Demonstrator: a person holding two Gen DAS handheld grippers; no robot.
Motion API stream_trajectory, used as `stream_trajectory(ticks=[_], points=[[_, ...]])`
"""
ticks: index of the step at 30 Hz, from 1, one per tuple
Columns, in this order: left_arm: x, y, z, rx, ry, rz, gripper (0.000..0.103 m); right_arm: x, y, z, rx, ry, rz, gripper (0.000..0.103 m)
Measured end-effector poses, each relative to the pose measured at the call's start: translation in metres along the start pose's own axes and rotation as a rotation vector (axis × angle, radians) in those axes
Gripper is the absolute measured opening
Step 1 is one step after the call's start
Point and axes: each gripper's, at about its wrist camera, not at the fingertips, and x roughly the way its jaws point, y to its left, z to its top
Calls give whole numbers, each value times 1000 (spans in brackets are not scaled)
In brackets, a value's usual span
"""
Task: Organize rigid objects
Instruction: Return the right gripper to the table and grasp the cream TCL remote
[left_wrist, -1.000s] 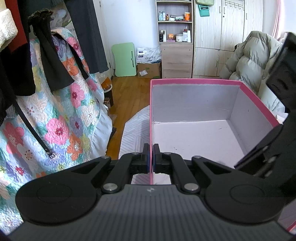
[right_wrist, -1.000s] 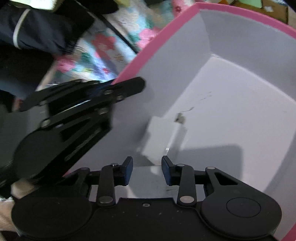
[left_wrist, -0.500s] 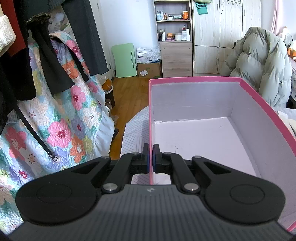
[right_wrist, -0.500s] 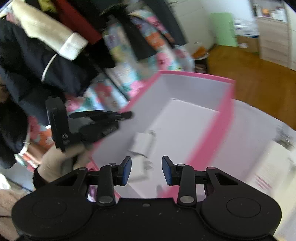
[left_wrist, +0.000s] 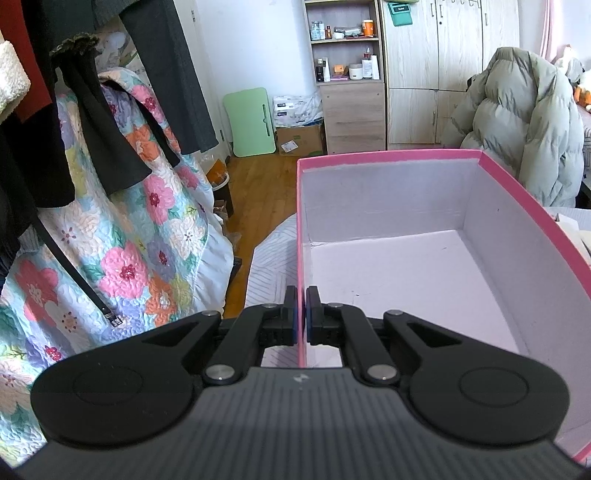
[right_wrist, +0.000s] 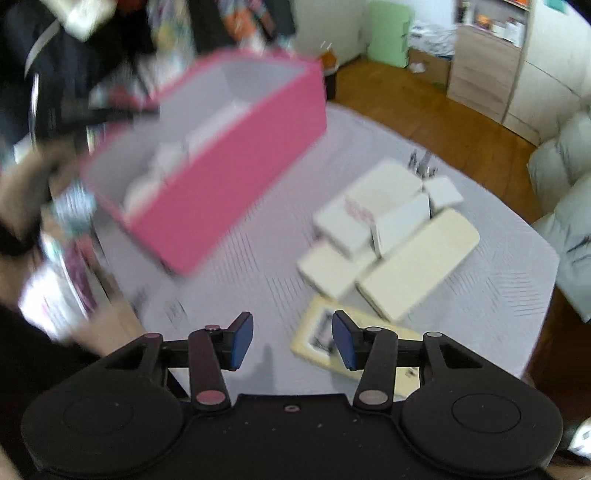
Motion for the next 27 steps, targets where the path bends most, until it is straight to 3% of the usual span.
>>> stream_trajectory(ticks=[4, 9, 12, 17, 20, 27], points=[[-1, -1, 1, 8, -1, 6, 4, 22, 1, -8, -144, 74, -134, 53], [0, -3, 1, 39, -4, 16, 4, 36, 4, -18, -319, 125, -162, 54], [1, -3, 1, 43, -1, 21, 4, 42, 8, -22, -465, 159, -241, 54], [0, -5, 0, 53, -2, 28, 5, 57, 11, -21, -632, 216, -167, 56], [0, -7, -1, 52, -1, 32, 5, 66, 14, -19, -706, 224, -166, 64], [-1, -12, -2, 72, 0, 45, 5, 74, 4, -1, -719, 234, -56, 68]])
